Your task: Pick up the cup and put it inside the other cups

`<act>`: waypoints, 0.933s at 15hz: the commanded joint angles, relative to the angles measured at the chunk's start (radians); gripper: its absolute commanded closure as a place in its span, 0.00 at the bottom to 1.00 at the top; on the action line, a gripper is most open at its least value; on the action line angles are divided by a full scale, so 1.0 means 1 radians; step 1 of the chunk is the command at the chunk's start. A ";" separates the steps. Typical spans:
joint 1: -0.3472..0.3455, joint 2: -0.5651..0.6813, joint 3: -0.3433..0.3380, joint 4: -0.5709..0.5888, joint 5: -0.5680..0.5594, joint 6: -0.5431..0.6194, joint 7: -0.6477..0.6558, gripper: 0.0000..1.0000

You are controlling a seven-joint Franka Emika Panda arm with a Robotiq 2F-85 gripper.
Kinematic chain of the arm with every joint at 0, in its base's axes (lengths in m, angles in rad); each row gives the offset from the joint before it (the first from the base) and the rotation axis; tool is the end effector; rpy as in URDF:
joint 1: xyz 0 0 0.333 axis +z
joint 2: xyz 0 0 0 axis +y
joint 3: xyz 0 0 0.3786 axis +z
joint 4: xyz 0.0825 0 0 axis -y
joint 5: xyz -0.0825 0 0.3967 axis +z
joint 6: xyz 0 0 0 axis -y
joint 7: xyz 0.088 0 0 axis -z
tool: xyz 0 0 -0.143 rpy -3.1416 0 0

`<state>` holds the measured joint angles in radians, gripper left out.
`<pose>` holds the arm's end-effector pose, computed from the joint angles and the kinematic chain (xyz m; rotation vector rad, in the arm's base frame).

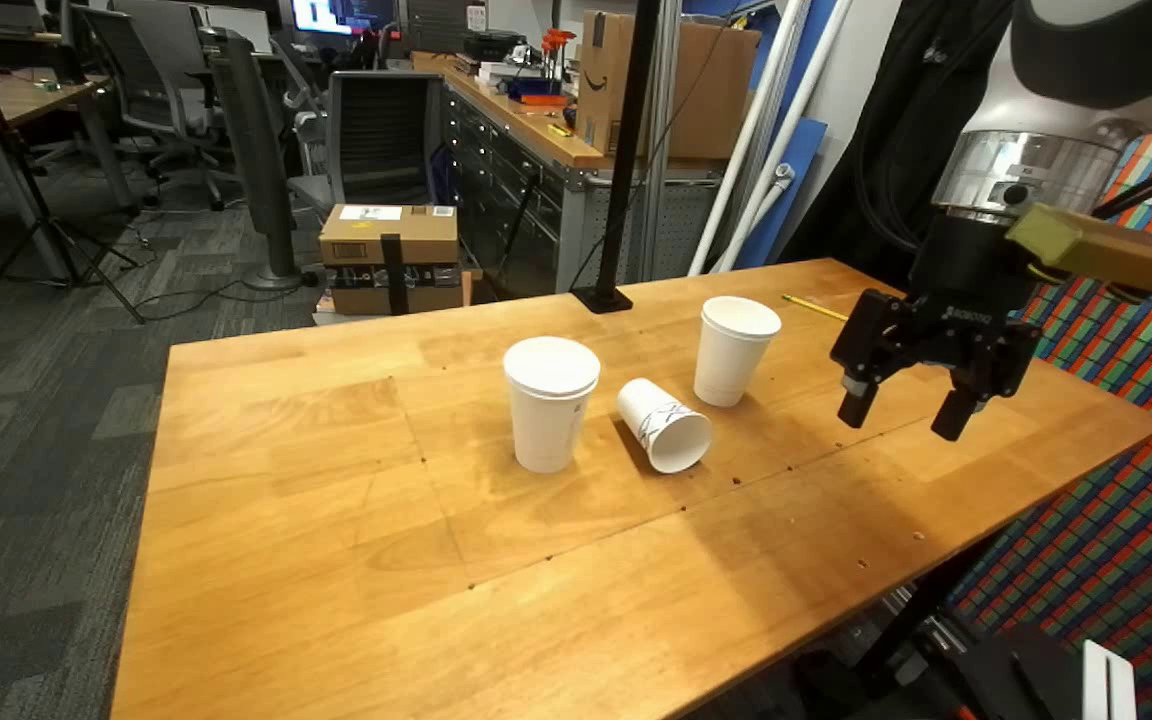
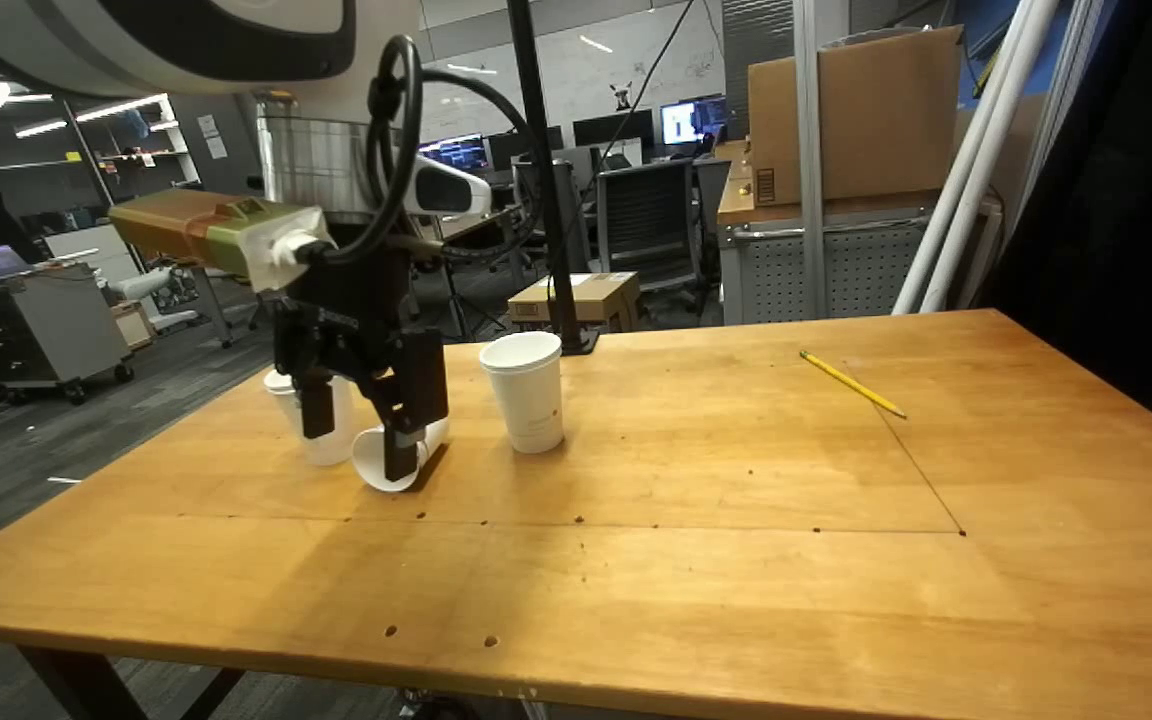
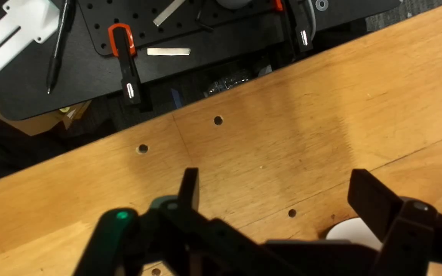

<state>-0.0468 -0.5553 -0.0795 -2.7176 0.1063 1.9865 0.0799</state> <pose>0.3067 -0.0274 0.3897 -2.9702 0.3615 0.2641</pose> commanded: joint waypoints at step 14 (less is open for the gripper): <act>0.053 0.149 0.057 0.152 -0.068 0.143 -0.186 0.00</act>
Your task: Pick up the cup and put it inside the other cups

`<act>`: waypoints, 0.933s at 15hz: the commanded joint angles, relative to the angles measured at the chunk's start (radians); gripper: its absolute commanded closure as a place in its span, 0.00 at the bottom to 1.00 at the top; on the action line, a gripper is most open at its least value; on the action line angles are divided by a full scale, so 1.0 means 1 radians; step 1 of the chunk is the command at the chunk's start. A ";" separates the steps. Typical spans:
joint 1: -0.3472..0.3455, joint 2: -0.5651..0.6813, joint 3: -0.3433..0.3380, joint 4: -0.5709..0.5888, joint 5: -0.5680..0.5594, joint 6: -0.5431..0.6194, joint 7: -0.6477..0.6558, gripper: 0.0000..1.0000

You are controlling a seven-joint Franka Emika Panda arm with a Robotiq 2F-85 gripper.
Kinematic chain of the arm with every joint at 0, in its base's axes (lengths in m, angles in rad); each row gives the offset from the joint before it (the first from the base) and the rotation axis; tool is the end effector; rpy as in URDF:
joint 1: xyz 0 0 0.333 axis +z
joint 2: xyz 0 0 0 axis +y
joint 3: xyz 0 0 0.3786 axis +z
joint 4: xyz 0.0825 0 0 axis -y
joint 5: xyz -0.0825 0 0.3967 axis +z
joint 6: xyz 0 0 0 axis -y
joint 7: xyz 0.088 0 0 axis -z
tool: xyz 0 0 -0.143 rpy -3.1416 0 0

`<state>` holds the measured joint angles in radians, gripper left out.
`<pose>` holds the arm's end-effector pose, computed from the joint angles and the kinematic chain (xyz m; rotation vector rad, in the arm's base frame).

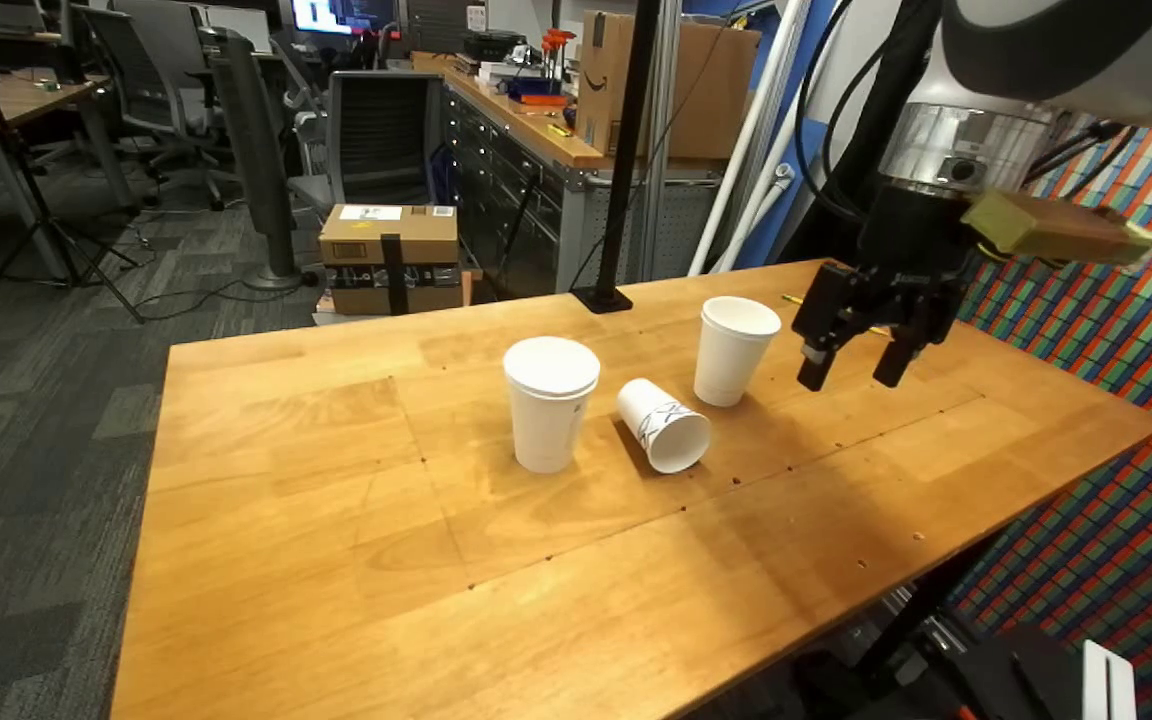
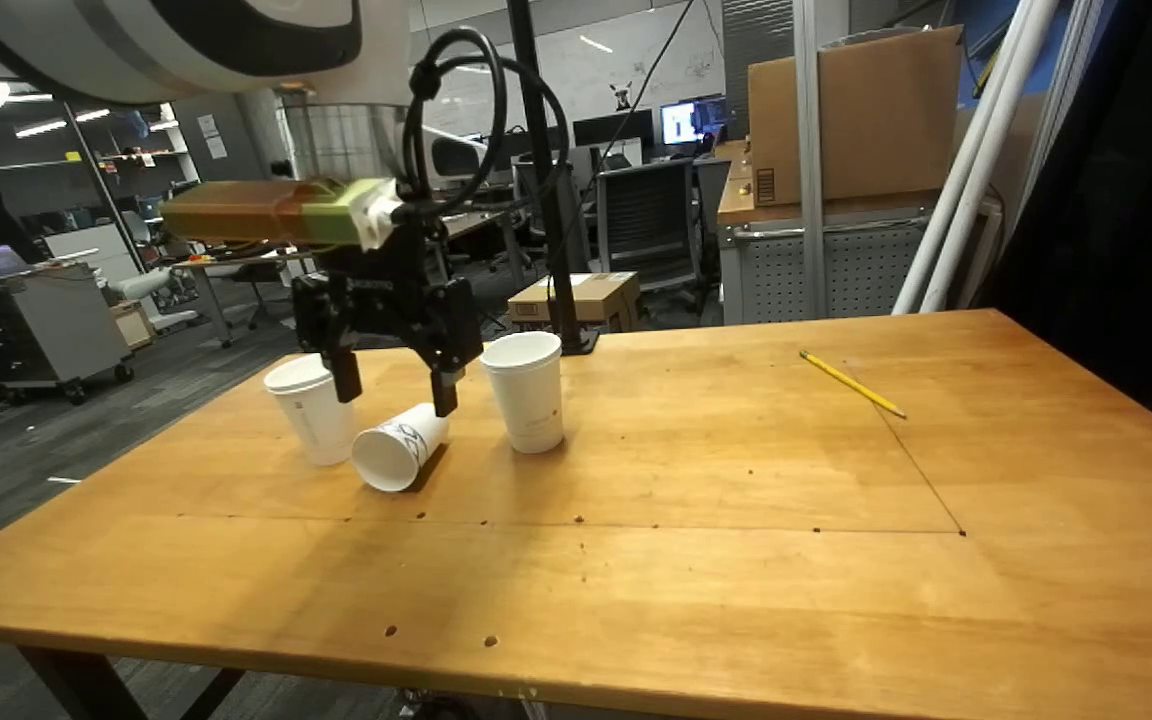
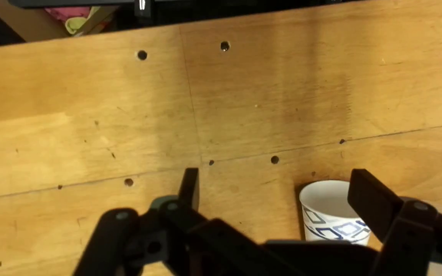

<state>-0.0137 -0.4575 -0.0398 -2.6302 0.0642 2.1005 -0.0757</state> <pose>0.3578 -0.0139 0.4036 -3.0636 0.0115 0.1045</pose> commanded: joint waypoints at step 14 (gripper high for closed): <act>0.073 0.274 0.022 0.272 -0.036 0.164 -0.278 0.00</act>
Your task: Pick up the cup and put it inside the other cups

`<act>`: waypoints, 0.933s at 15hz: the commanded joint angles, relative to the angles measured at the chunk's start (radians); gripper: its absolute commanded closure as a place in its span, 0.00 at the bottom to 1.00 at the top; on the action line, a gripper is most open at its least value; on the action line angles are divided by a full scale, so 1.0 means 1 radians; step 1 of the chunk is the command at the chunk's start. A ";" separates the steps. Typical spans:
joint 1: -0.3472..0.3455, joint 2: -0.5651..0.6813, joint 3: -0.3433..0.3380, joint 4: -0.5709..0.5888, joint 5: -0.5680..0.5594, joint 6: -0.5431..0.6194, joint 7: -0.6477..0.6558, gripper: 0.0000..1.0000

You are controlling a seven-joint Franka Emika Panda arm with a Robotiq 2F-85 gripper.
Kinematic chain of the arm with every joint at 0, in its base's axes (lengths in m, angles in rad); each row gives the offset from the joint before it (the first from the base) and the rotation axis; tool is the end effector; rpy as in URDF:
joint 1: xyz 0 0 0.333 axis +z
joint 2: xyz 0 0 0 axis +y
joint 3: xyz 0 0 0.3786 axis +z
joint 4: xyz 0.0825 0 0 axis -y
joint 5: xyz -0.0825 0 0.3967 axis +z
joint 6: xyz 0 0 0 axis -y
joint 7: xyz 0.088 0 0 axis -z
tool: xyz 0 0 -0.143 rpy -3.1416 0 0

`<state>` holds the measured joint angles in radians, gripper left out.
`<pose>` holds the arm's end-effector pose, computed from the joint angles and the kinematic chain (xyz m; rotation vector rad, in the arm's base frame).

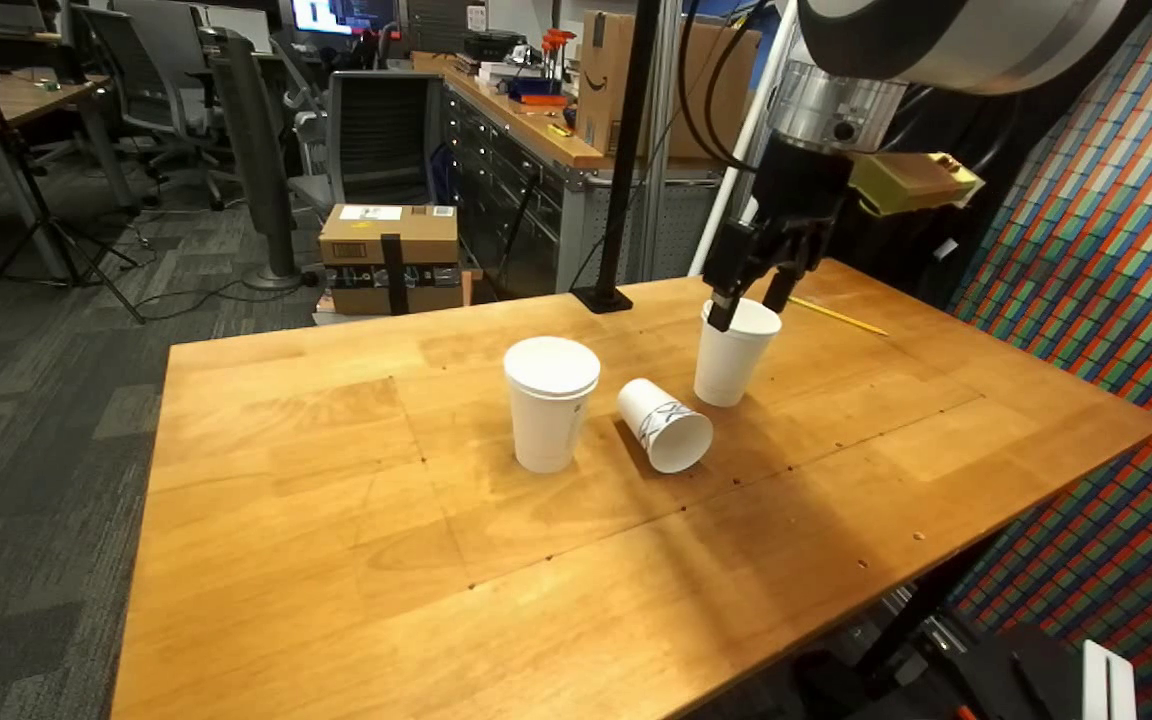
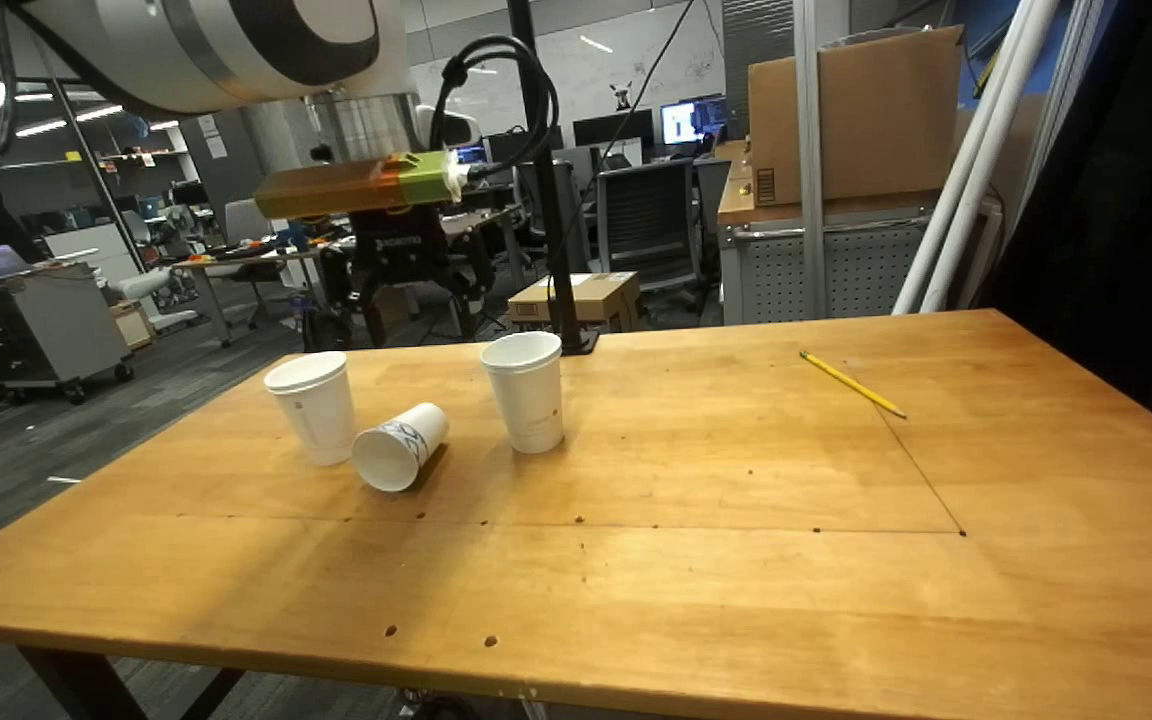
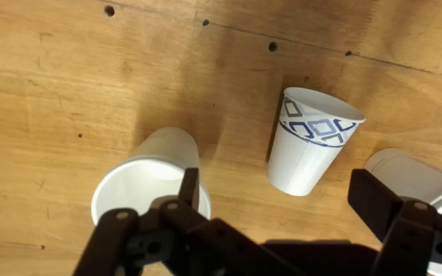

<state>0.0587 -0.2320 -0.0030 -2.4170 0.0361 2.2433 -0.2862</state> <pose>0.4604 0.0277 0.4216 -3.0776 -0.4971 -0.0956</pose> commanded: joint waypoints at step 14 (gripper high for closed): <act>-0.017 0.180 -0.025 0.116 0.006 0.051 -0.308 0.00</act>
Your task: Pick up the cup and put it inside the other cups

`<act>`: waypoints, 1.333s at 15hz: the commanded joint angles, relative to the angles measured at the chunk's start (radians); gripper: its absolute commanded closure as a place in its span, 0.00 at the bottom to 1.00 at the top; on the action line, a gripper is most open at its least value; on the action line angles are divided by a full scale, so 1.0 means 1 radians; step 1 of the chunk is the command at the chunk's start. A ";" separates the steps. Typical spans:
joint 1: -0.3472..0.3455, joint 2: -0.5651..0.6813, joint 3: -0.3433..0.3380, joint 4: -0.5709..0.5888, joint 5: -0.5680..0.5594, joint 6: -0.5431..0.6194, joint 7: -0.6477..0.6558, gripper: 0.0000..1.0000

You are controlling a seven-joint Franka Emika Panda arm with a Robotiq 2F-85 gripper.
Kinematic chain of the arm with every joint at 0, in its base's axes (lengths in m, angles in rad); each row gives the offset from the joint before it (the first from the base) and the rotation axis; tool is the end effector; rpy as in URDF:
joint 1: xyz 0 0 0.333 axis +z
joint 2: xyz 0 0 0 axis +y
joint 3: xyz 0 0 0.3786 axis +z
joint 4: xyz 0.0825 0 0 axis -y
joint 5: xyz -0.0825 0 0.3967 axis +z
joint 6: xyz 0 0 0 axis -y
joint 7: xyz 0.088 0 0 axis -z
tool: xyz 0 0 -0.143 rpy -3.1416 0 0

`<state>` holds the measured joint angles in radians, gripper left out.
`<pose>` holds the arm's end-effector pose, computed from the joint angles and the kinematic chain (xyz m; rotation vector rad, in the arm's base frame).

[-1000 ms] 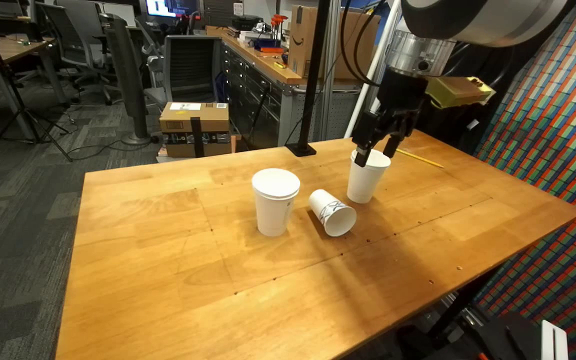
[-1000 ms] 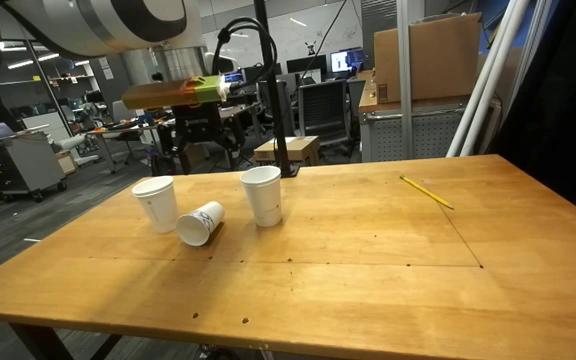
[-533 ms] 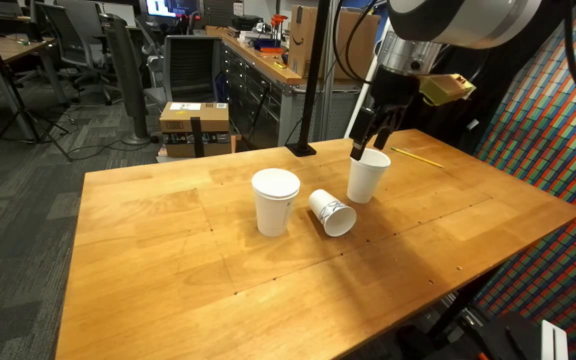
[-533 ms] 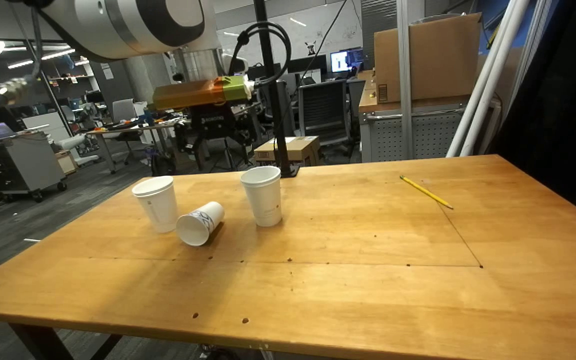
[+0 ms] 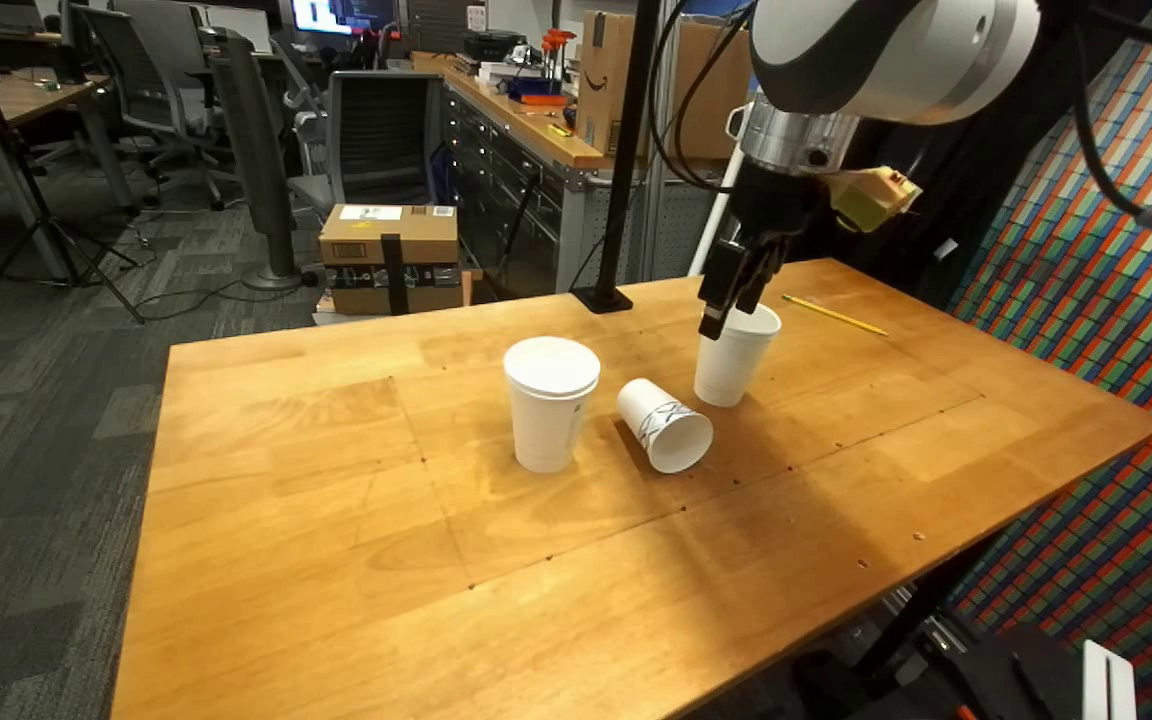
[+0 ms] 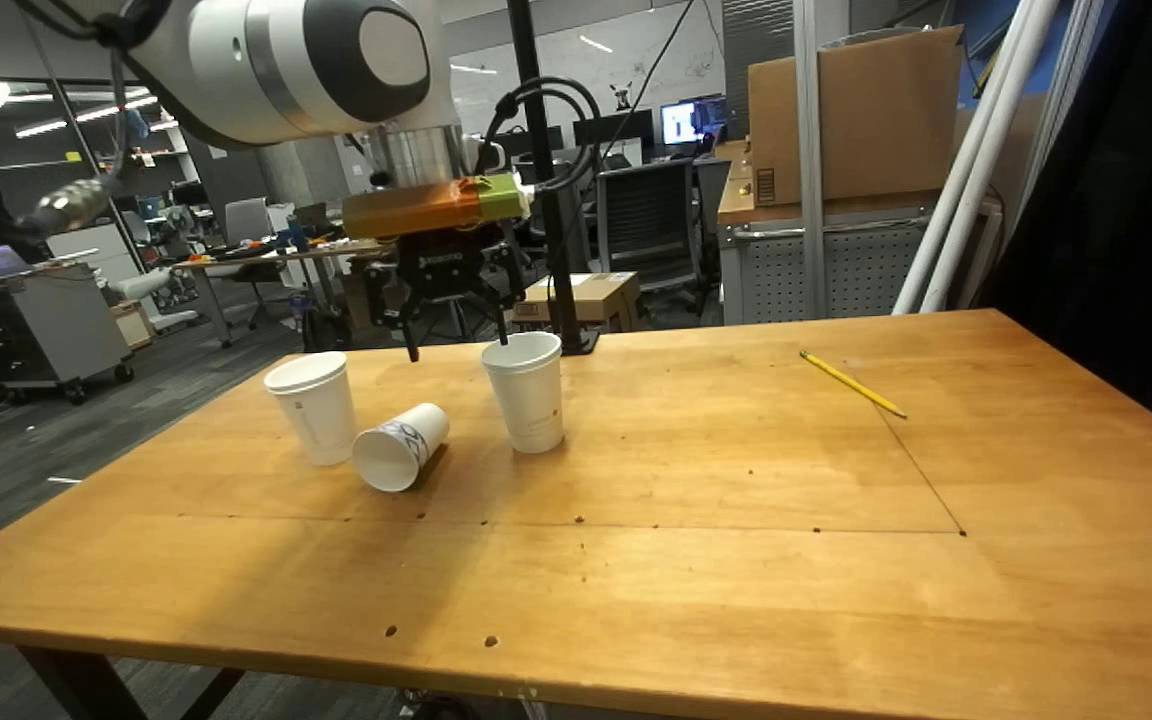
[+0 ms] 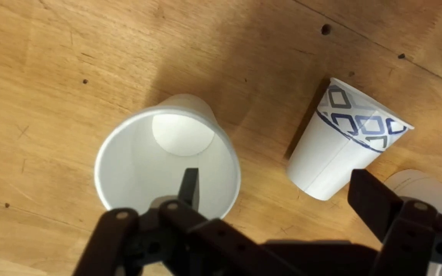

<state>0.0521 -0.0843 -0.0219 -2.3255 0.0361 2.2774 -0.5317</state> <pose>0.5053 0.0171 0.3957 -3.0084 -0.8310 -0.0662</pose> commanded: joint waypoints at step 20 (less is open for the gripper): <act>-0.051 0.089 0.000 0.009 0.014 0.036 -0.170 1.00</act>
<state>0.0102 0.0037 -0.0281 -2.3197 0.0362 2.3018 -0.6770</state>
